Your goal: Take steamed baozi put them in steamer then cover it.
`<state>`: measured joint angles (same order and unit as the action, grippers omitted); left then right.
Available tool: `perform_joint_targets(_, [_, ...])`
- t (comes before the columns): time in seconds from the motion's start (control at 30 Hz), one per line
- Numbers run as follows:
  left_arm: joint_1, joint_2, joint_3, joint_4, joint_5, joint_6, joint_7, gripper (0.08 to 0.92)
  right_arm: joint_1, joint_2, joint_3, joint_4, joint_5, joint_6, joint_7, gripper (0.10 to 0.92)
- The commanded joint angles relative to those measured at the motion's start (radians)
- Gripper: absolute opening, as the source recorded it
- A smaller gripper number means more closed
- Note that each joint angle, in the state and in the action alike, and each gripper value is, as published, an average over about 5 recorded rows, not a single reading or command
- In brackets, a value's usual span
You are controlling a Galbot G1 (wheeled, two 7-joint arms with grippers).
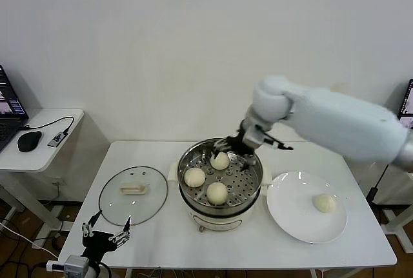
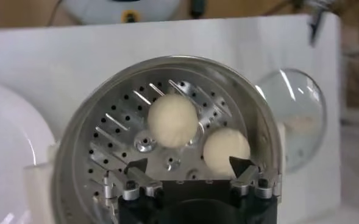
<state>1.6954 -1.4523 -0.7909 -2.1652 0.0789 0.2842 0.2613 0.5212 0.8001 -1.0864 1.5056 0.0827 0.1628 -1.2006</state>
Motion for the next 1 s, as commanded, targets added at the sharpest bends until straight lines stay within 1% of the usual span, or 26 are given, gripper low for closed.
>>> perform_joint_targets(0.03, [-0.002, 0.003, 0.006, 0.002, -0.007, 0.003, 0.002, 0.823, -0.072, -0.298, 0.076, -0.001, 0.105, -0.519, -0.047, 0.823])
perform_joint_targets(0.17, [-0.004, 0.004, 0.014, 0.009, -0.007, 0.004, 0.002, 0.823, -0.212, -0.324, 0.192, -0.035, 0.010, -0.557, -0.073, 0.823])
perform_joint_targets(0.33, [0.004, 0.011, 0.016, 0.017, -0.007, 0.003, 0.001, 0.823, -0.372, -0.308, 0.309, -0.097, -0.111, -0.553, -0.071, 0.823])
perform_joint_targets(0.5, [0.012, 0.014, 0.011, 0.021, -0.005, 0.004, 0.003, 0.823, -0.494, -0.262, 0.387, -0.190, -0.195, -0.484, -0.053, 0.823])
perform_joint_targets(0.73, [0.009, 0.010, 0.011, 0.034, -0.002, 0.009, 0.006, 0.823, -0.553, -0.182, 0.414, -0.349, -0.284, -0.350, -0.039, 0.823])
perform_joint_targets(0.83, [0.005, 0.010, 0.010, 0.046, -0.002, 0.010, 0.006, 0.823, -0.567, -0.177, 0.410, -0.360, -0.317, -0.316, -0.051, 0.823])
perform_joint_targets(1.0, [-0.003, 0.017, 0.006, 0.065, -0.001, 0.011, 0.007, 0.823, -0.592, -0.175, 0.412, -0.350, -0.347, -0.315, -0.046, 0.823])
